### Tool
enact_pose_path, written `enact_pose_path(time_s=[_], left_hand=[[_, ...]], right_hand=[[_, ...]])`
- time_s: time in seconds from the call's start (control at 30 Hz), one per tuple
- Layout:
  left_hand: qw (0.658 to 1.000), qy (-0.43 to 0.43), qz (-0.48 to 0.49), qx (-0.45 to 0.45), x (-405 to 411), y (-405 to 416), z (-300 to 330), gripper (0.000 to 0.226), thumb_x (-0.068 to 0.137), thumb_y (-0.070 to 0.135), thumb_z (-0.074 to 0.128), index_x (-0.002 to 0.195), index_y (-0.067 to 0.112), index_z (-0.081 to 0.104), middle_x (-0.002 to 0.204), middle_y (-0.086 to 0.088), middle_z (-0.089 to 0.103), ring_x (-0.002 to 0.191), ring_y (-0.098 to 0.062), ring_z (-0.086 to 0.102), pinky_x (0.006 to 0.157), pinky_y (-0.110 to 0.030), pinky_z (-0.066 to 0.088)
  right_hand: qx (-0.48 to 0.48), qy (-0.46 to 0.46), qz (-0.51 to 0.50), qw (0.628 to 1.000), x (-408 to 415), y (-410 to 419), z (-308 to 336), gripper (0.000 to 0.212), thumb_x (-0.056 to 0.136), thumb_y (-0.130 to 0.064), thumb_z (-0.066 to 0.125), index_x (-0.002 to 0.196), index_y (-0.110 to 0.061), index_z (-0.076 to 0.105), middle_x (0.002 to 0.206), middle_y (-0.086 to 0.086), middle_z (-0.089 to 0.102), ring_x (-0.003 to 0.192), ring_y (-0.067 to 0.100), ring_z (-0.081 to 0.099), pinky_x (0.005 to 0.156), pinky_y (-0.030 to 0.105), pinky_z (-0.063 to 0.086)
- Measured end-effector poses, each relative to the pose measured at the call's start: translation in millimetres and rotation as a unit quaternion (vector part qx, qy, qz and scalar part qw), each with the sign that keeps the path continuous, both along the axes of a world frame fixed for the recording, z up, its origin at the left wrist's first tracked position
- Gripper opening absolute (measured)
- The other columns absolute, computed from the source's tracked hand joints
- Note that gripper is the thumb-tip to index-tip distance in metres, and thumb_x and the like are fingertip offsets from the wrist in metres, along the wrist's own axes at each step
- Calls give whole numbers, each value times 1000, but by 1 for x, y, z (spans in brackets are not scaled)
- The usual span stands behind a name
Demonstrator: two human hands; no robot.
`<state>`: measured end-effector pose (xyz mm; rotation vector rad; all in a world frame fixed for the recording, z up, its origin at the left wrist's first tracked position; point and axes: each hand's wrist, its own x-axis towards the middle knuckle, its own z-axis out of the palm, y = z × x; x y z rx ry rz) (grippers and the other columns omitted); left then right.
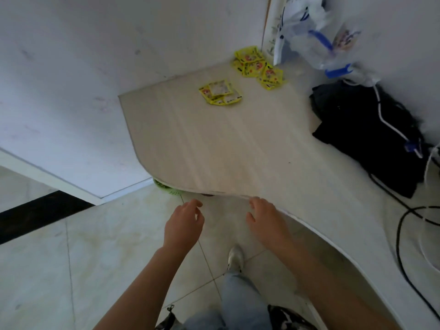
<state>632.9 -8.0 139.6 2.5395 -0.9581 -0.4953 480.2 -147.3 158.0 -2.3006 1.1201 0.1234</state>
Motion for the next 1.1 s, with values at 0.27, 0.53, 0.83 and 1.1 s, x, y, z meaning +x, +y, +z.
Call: enact_pose_path(time_s=[0.27, 0.53, 0.83, 1.1], left_hand=[[1000, 2, 7, -8, 48, -87, 7, 24, 92, 25, 49, 114, 26, 58, 101, 8, 66, 98, -13, 58, 80, -34, 52], [1000, 13, -5, 10, 113, -156, 4, 23, 92, 26, 47, 112, 27, 59, 104, 8, 65, 98, -15, 59, 82, -35, 52], [996, 86, 15, 25, 212, -227, 3, 23, 89, 24, 51, 109, 24, 62, 105, 6, 65, 99, -18, 60, 82, -34, 50], [985, 158, 68, 11, 278, -278, -6, 23, 87, 21, 54, 107, 21, 64, 108, -1, 67, 98, -21, 62, 83, -33, 51]], right_hand=[[-4, 11, 38, 999, 53, -95, 13, 40, 96, -26, 42, 135, -17, 43, 129, 5, 54, 118, 24, 50, 97, 38, 45], [-9, 16, 35, 999, 107, -165, 13, 39, 97, -29, 42, 134, -17, 43, 128, 4, 54, 117, 22, 51, 96, 37, 46], [-3, 18, -8, 1000, 190, -231, 15, 38, 95, -28, 47, 131, -15, 46, 125, 7, 56, 116, 25, 52, 95, 37, 46], [14, 6, -39, 999, 259, -278, 16, 36, 94, -26, 52, 126, -12, 50, 123, 9, 58, 115, 26, 54, 97, 37, 44]])
